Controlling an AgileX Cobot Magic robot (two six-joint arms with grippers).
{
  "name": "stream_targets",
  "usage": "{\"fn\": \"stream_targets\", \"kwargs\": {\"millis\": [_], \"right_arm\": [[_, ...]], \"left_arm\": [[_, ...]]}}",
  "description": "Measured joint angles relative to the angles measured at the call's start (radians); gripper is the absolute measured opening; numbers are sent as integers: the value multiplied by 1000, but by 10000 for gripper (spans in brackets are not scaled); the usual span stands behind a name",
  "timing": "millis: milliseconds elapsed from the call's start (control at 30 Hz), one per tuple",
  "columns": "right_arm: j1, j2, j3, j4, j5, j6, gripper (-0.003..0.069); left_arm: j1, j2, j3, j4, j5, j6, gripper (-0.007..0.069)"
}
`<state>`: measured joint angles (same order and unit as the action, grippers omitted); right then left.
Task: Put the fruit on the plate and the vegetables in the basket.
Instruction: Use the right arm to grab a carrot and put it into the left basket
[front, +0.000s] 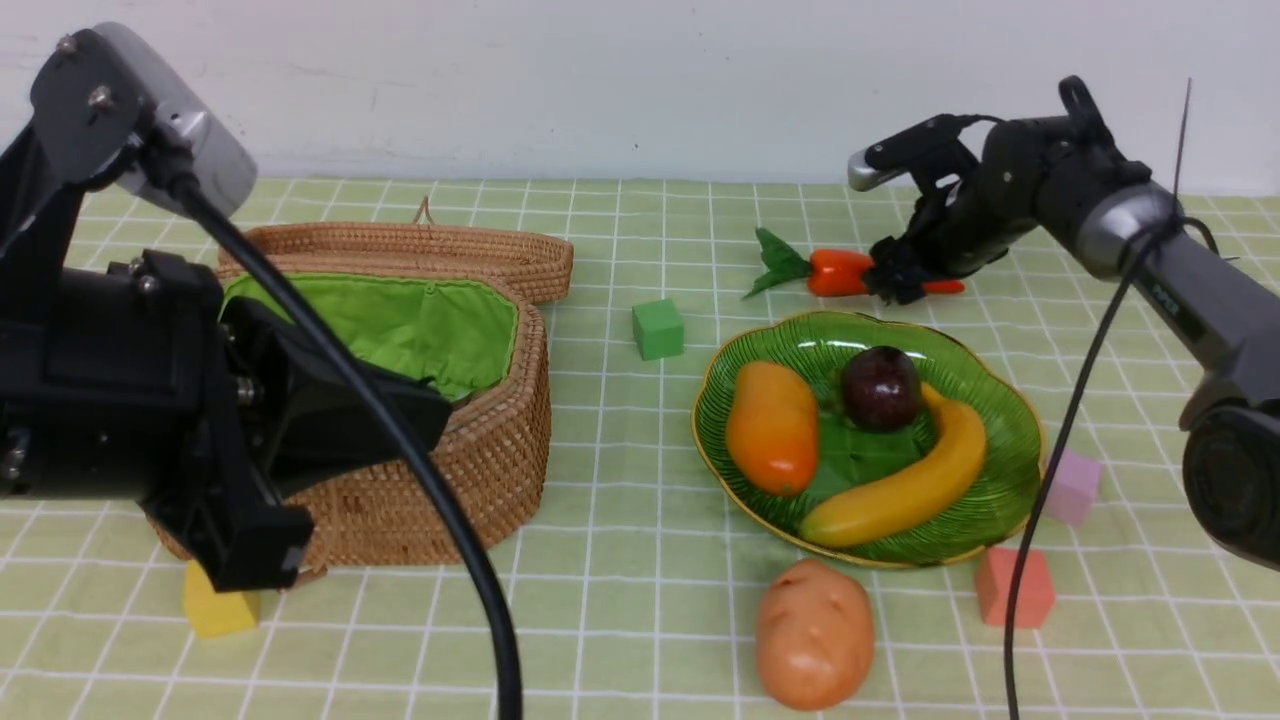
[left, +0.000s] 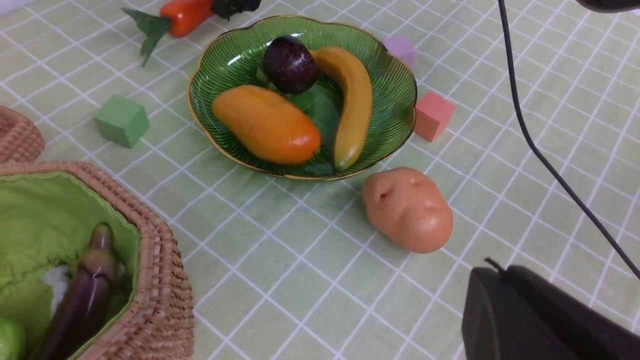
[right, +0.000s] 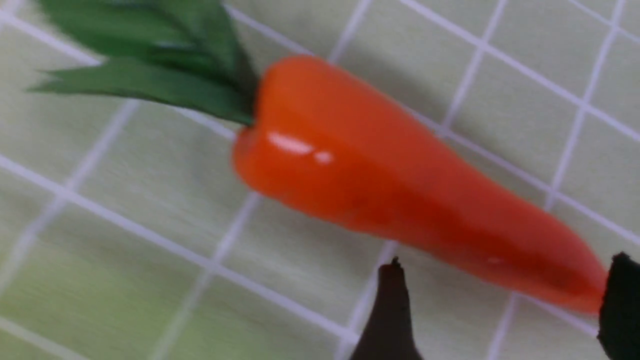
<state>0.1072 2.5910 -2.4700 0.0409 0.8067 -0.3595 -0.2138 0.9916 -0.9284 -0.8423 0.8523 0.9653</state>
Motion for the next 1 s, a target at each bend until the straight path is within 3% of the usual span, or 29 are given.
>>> {"fn": "stream_targets", "kwargs": {"millis": [200, 600, 1000], "right_arm": [[-10, 0, 0, 99, -14, -30, 504], [-45, 20, 0, 168, -19, -432, 489], [-86, 56, -1, 376, -55, -661, 462]], "left_arm": [[0, 0, 0, 0, 2, 0, -13], [0, 0, 0, 0, 5, 0, -13], [0, 0, 0, 0, 35, 0, -12]]}}
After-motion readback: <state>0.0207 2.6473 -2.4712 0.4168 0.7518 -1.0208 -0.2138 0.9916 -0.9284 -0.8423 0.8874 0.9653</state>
